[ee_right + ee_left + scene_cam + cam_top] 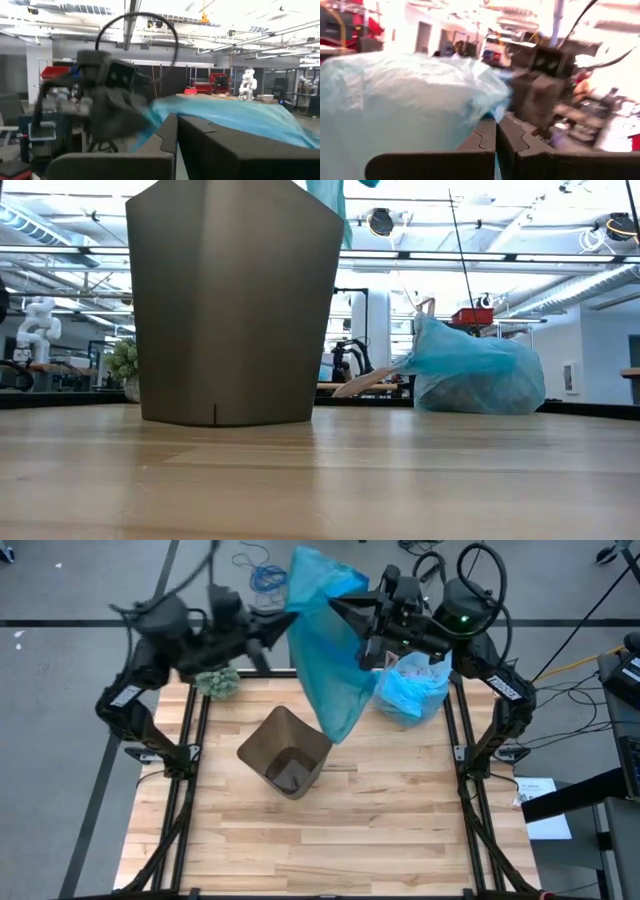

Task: Place trash/remove bag and relplace
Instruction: Insert the bottom blue trash bag into the trash bin

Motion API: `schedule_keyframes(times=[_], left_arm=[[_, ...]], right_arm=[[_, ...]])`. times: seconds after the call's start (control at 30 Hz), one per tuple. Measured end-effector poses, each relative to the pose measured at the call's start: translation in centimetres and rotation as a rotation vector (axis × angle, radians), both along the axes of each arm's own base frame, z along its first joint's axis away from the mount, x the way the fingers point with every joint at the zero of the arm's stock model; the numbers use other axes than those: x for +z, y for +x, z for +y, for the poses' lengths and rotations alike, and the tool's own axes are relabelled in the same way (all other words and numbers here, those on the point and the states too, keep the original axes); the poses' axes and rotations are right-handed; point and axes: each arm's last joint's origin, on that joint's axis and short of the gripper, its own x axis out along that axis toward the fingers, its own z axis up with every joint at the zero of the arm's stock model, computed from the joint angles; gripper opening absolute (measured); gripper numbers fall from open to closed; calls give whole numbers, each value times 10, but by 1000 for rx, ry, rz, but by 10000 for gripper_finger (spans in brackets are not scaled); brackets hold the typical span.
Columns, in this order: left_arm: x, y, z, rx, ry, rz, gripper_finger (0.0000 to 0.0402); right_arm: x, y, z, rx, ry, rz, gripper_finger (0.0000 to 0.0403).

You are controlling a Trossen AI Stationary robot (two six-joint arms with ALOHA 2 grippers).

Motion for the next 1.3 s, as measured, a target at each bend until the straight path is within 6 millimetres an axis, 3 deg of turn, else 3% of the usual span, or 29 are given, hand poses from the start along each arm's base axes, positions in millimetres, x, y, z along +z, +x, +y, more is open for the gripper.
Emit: schedule_keyframes(times=[0.23, 0.4, 0.63, 1.03, 1.17, 1.3], left_arm=[[14, -31, -14, -89, -39, -80, 1], [17, -35, -23, -193, -79, -114, 1], [15, -31, -37, -337, -139, -118, 0], [18, -38, -48, -409, -128, -131, 0], [18, -41, -48, -408, -129, -119, 0], [17, -42, -48, -407, -130, -108, 0]], right_arm=[[6, -20, 4, -5, -30, 26, 50], [2, -22, 7, 205, -74, 93, 74], [-17, 12, 7, 341, -218, 155, 7], [-38, 77, 30, 394, -327, 6, 0], [-39, 84, 44, 393, -364, -36, 0], [-28, 77, 46, 322, -395, -118, 0]])
